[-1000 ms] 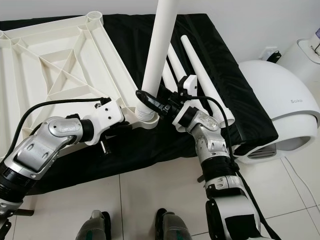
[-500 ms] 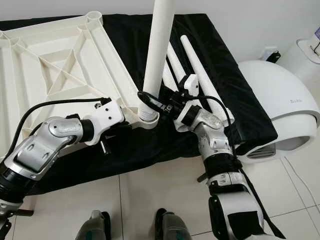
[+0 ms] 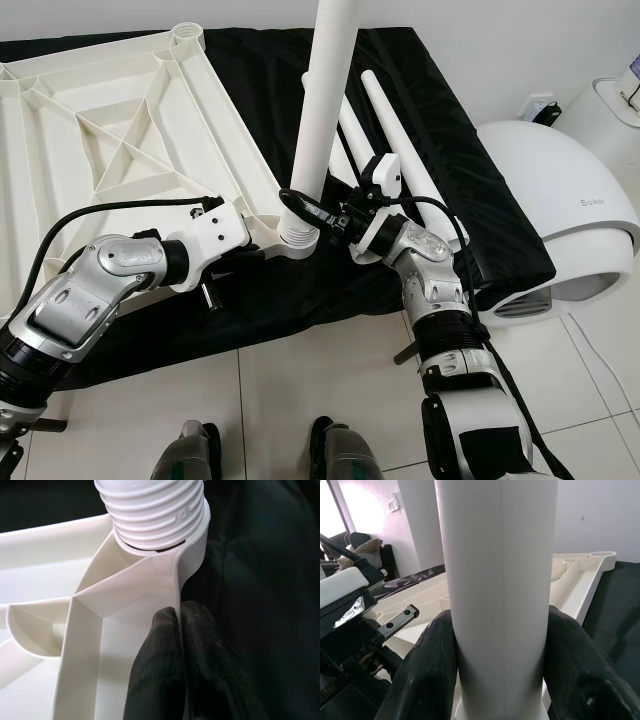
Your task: Building children table
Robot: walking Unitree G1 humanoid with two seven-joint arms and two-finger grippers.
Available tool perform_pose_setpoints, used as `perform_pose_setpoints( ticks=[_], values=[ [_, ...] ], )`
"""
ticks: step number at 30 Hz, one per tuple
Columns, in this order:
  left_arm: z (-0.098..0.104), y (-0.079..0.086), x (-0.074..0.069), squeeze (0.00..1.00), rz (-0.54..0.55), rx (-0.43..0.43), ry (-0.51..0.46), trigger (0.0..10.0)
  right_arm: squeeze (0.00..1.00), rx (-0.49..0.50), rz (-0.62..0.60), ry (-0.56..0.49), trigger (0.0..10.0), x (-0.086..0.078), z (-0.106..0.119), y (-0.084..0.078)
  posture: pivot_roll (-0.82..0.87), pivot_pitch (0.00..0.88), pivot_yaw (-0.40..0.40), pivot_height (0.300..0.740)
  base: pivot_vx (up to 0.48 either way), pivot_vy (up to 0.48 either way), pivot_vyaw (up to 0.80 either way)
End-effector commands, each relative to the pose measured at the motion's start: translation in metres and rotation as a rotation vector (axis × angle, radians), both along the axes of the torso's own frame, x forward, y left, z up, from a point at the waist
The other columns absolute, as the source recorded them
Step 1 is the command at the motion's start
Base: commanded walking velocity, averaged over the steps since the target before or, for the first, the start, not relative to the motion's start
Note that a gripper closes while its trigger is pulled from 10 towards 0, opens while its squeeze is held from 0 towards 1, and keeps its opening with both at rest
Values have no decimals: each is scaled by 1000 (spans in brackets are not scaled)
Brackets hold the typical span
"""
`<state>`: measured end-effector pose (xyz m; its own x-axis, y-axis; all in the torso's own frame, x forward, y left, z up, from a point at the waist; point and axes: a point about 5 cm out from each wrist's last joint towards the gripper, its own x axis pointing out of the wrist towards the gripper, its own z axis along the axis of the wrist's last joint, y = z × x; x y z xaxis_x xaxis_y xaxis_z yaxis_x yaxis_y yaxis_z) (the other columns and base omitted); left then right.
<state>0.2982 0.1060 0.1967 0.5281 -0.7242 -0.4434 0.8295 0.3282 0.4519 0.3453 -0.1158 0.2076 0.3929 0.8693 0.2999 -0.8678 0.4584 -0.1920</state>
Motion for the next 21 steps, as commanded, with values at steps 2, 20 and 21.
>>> perform_pose_setpoints(
  ticks=[2, 20, 21],
  values=[
    [-5, -2, -4, 0, -10, 20, 18, 10000, 0, -68, 19, 55, 10000, -3, -19, 3, 105, 212, -65, 740, 0, 0, 0],
    [-3, -3, -6, 0, -5, 13, 16, 10000, 0, -136, 62, 69, 10000, 2, -23, 11, 111, 226, -73, 740, 0, 0, 0],
    [-3, -3, -6, 0, -5, 13, 16, 10000, 0, -136, 62, 69, 10000, 2, -23, 11, 111, 226, -73, 740, 0, 0, 0]
  ],
)
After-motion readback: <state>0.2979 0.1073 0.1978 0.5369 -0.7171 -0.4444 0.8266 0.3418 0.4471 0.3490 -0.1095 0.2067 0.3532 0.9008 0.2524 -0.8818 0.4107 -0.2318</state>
